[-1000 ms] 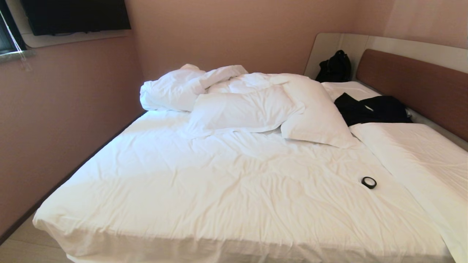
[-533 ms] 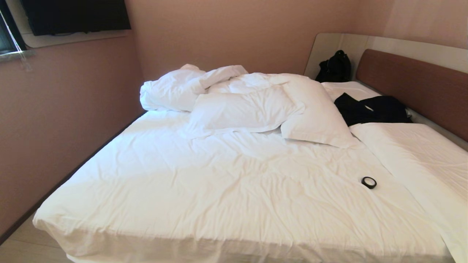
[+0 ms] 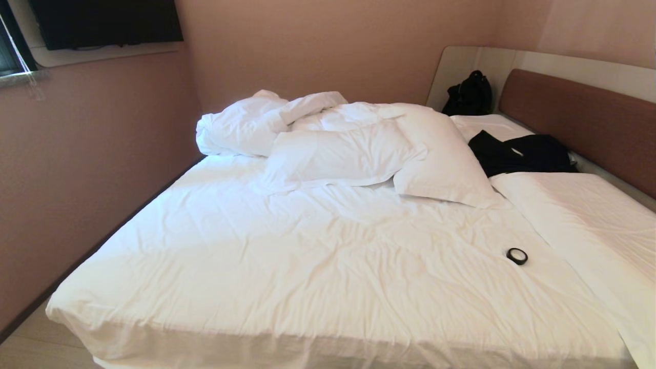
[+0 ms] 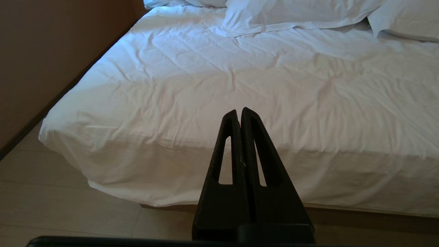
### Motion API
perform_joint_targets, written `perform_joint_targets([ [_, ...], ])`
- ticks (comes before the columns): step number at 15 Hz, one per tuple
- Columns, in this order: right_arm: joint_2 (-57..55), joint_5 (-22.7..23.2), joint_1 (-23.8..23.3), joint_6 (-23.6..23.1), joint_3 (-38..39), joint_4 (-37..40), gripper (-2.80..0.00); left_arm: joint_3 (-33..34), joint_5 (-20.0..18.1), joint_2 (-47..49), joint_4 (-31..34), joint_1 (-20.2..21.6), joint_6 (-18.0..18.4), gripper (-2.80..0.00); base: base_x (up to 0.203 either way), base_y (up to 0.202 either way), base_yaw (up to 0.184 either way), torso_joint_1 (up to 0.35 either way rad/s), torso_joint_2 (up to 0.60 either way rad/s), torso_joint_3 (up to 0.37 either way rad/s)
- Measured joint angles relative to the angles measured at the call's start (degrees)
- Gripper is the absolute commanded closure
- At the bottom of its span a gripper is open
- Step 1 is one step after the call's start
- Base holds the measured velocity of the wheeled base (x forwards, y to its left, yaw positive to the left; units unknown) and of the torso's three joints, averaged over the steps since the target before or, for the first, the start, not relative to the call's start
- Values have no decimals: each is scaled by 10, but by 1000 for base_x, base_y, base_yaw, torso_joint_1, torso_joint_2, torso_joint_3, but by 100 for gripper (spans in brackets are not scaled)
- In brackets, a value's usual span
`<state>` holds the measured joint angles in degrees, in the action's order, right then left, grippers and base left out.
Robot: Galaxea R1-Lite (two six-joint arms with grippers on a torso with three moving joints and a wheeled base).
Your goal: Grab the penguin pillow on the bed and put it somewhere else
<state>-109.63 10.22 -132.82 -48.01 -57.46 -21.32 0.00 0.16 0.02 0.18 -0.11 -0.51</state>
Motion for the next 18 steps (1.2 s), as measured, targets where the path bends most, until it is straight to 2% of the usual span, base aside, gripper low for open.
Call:
perform_joint_targets([
  [5,-43,1,-9,-6,-39,0,0,0,0,0,0,0,0,0,0,0,0,0,0,0],
  [11,-114,11,-8,-40,-50,-6,0,0,0,0,0,0,0,0,0,0,0,0,0,0],
  [18,-219,17,-5,-65,-42,-86,0,0,0,0,0,0,0,0,0,0,0,0,0,0],
])
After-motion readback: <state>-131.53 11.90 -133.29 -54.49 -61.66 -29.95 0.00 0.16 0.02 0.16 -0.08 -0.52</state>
